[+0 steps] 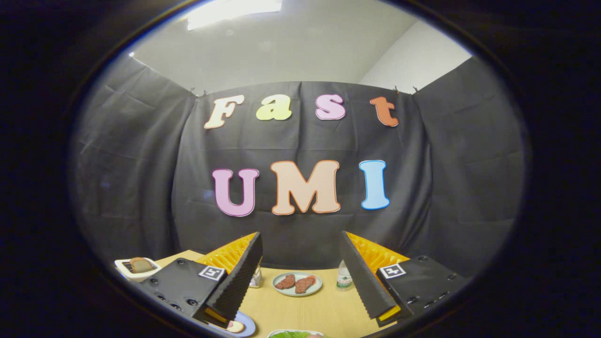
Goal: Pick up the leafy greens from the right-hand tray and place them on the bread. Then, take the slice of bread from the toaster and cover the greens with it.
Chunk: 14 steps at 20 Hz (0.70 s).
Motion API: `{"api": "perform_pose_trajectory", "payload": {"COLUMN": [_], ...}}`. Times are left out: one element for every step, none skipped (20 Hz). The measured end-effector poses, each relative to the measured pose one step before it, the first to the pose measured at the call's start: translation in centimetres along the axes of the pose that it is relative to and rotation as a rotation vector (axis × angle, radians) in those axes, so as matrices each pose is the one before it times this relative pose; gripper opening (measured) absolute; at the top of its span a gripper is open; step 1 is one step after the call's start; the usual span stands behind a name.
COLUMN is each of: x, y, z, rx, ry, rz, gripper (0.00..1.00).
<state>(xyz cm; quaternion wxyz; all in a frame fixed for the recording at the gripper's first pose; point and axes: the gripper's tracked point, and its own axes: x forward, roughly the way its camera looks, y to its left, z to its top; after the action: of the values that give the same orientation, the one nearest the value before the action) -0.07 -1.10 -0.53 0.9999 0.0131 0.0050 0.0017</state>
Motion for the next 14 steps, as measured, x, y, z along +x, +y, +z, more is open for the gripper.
{"api": "perform_pose_trajectory", "payload": {"x": [-0.051, 0.035, -0.031, -0.042, -0.017, -0.124, -0.039, -0.025, -0.018, 0.007, -0.042, 0.038, 0.041, -0.042], "y": [-0.098, -0.147, -0.16, -0.106, -0.093, -0.014, -0.043, -0.018, -0.075, 0.056, 0.335, 0.107, -0.059, -0.129], "z": [-0.033, -0.029, -0.103, -0.11, -0.039, -0.135, -0.019, -0.203, -0.187, -0.444, -0.44, -0.421, -0.335, -0.348], "rx": [0.00131, 0.0001, -0.00054, -0.00053, 0.00047, 0.0017, 0.00154, -0.00213, -0.00477, -0.00414, -0.00344, -0.0076, -0.01352, -0.01656], "ry": [0.00157, 0.0022, 0.00165, 0.00185, 0.00187, 0.00219, 0.00132, 0.00353, 0.00605, 0.01104, 0.01504, 0.01562, 0.01316, 0.0126], "rz": [-0.00071, -0.00093, -0.00027, 0.00032, 0.00143, 0.0036, 0.0053, 0.00639, 0.00732, 0.01546, 0.02648, 0.02329, 0.0188, 0.01657], "gripper": [1.0, 1.0, 1.0, 1.0, 1.0, 1.0, 1.0, 1.0, 1.0, 1.0, 1.0, 1.0, 1.0, 1.0]}}
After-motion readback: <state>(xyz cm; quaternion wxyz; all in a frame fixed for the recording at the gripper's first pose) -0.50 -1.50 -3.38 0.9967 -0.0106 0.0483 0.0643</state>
